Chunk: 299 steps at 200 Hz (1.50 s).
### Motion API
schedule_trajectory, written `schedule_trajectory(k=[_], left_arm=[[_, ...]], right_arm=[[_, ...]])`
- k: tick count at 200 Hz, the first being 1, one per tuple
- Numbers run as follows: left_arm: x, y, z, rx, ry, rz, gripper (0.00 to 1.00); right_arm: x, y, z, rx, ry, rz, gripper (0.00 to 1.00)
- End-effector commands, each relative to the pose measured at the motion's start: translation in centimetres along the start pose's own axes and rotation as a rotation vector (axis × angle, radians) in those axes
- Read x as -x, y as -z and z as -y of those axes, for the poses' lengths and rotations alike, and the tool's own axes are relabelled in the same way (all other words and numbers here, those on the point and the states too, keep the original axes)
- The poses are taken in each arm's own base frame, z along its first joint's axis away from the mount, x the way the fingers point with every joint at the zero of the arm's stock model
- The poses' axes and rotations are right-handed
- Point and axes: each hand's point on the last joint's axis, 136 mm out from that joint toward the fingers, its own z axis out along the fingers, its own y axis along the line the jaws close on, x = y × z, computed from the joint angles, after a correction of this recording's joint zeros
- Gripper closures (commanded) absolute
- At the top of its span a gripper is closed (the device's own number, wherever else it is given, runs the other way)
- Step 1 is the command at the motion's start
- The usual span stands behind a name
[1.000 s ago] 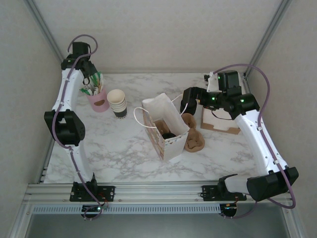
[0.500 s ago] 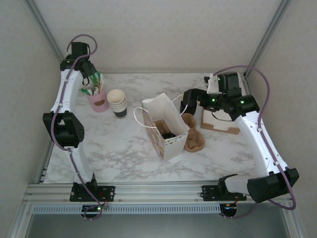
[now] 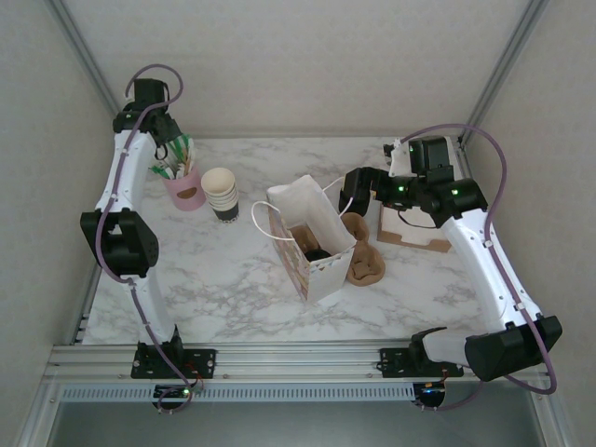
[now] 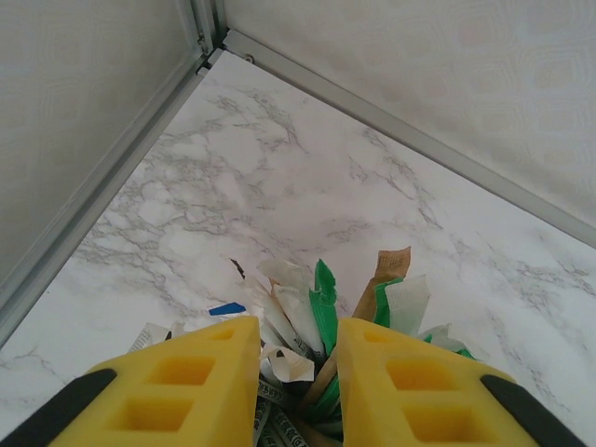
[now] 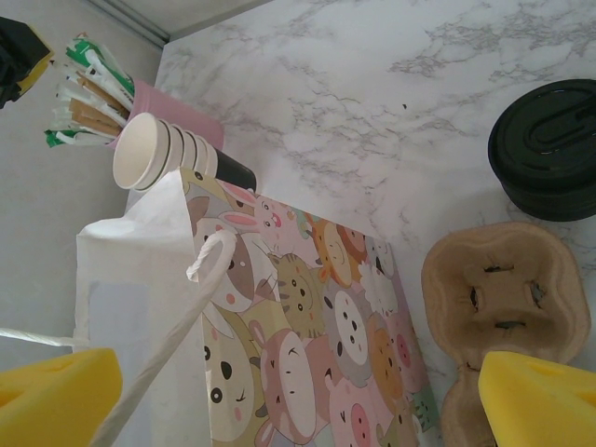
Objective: Pack the takeout coffee
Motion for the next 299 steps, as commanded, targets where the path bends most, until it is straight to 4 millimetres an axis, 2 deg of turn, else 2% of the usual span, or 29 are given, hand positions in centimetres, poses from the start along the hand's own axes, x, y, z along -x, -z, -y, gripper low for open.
schedule_trajectory(k=[1, 43, 132, 168, 190, 225, 254, 299], left_arm=[[0.0, 0.1, -0.1, 0.020, -0.014, 0.008, 0.71], [-0.3, -0.4, -0.2, 0.028, -0.017, -0.002, 0.68], [-1.0, -1.2, -0.4, 0.050, -0.025, -0.022, 0.71], [-1.2, -1.5, -0.5, 0.054, -0.027, -0.027, 0.72], [-1.1, -1.3, -0.5, 0.053, -0.025, -0.025, 0.80], [-0.4, -0.1, -0.4, 0.041, -0.017, -0.003, 0.90], [0.6, 1.7, -0.5, 0.024, -0.009, 0.027, 0.99], [2.8, 5.8, -0.4, -0.023, 0.014, 0.102, 1.00]], right_arm=[[-0.1, 0.3, -0.2, 0.018, 0.003, 0.007, 0.01], [-0.2, 0.2, -0.1, 0.017, 0.003, 0.005, 0.01], [-0.3, 0.0, 0.1, 0.010, 0.003, 0.002, 0.01], [-0.3, 0.0, 0.2, 0.009, 0.004, 0.001, 0.01], [-0.4, -0.1, 0.3, 0.007, 0.002, -0.002, 0.01], [-0.3, -0.1, 0.3, 0.009, 0.004, -0.002, 0.01], [-0.3, -0.2, 0.2, 0.012, 0.003, -0.001, 0.01], [-0.2, 0.0, 0.1, 0.011, 0.006, 0.002, 0.01]])
